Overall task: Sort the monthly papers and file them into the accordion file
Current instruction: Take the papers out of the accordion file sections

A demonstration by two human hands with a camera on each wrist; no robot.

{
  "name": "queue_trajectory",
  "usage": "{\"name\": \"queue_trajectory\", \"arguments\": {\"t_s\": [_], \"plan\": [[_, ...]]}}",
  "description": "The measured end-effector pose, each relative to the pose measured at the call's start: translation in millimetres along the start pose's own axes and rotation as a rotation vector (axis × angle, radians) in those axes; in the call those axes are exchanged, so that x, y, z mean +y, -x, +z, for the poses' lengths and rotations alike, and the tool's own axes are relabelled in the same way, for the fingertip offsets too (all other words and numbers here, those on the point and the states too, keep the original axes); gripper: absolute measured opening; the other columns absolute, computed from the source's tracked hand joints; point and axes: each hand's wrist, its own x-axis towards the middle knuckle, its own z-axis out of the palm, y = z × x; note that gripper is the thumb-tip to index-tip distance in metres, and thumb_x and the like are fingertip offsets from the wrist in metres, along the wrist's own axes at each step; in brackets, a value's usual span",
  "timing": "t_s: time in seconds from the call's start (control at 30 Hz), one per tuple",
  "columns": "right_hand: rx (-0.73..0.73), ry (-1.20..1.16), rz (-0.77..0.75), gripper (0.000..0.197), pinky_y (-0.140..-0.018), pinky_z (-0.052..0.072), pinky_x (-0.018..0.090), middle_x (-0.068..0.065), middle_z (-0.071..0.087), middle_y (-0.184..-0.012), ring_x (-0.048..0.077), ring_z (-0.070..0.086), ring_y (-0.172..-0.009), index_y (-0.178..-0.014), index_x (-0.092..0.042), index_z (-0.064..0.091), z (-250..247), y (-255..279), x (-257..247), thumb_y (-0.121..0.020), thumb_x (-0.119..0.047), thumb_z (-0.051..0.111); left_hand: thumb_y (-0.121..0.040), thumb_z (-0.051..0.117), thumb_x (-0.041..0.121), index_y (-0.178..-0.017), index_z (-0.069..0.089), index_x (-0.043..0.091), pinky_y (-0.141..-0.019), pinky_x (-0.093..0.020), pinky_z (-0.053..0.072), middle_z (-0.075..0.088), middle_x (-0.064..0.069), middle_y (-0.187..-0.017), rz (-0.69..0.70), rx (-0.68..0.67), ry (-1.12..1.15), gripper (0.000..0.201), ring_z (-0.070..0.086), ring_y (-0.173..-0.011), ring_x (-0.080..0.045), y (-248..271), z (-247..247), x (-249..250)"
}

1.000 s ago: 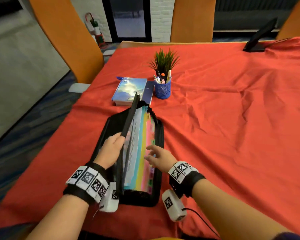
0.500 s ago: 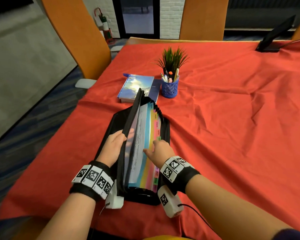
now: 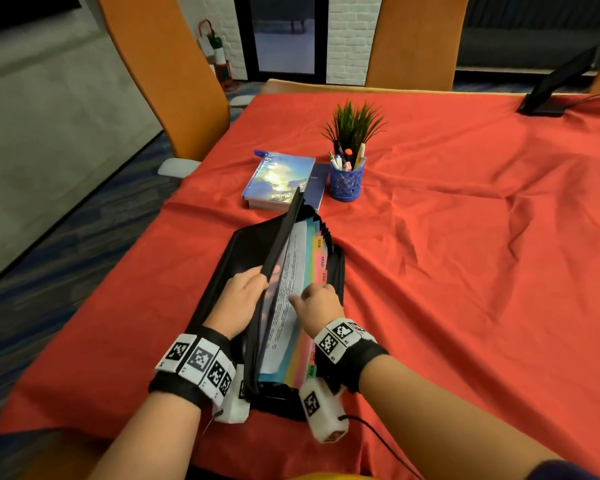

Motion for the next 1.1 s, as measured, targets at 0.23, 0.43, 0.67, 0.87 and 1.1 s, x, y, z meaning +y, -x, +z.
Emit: {"name": "queue_trajectory", "arguments": {"t_s": [0.23, 0.43, 0.67, 0.87, 1.1], "plan": [[-0.059, -0.105, 0.062, 0.031, -0.08, 0.047, 0.029, 0.015, 0.049, -0.11, 0.022, 0.055, -0.082, -0.088, -0.008, 0.059, 17, 2, -8, -0.078, -0.035, 0.069, -0.087, 0.04, 0.029, -0.084, 0.066, 0.057, -0.081, -0.05, 0.051, 0.067, 0.015, -0.093, -0.007, 0.032, -0.117, 0.039, 0.059, -0.093, -0.01, 14, -16, -10], [-0.06, -0.145, 0.115, 0.036, -0.059, 0.041, 0.027, 0.012, 0.047, -0.107, 0.022, 0.053, -0.071, -0.074, -0.01, 0.052, 27, 0, -18, -0.072, -0.038, 0.074, -0.072, 0.039, 0.044, -0.074, 0.065, 0.045, -0.077, -0.041, 0.044, 0.055, 0.005, -0.078, 0.046, 0.049, -0.169, 0.026, 0.05, -0.076, -0.013, 14, -16, -6], [-0.095, -0.163, 0.058, 0.027, -0.057, 0.045, 0.027, 0.01, 0.057, -0.076, 0.021, 0.054, -0.068, -0.059, -0.011, 0.048, 19, 2, -14, -0.078, -0.019, 0.065, -0.074, 0.041, 0.041, -0.062, 0.056, 0.034, -0.06, -0.035, 0.039, 0.048, 0.002, -0.063, 0.053, 0.075, -0.163, 0.02, 0.044, -0.059, -0.016, 15, -10, -2], [0.039, -0.4, 0.023, 0.009, -0.076, 0.056, 0.043, 0.012, 0.071, -0.085, 0.029, 0.067, -0.079, -0.079, -0.01, 0.069, -37, 8, 25, -0.073, -0.015, 0.066, -0.069, 0.037, 0.054, -0.092, 0.063, 0.033, -0.088, -0.047, 0.048, 0.064, 0.005, -0.094, 0.037, 0.035, -0.161, 0.041, 0.058, -0.091, -0.017, 16, -14, -4], [0.119, -0.544, 0.234, 0.007, -0.08, 0.054, 0.046, 0.016, 0.072, -0.081, 0.03, 0.068, -0.076, -0.083, -0.01, 0.069, -108, 29, 138, -0.081, -0.005, 0.065, -0.072, 0.039, 0.04, -0.056, 0.049, 0.024, -0.059, -0.032, 0.028, 0.041, 0.014, -0.055, 0.065, 0.064, -0.224, 0.025, 0.036, -0.055, -0.008, 23, -20, -8]]}}
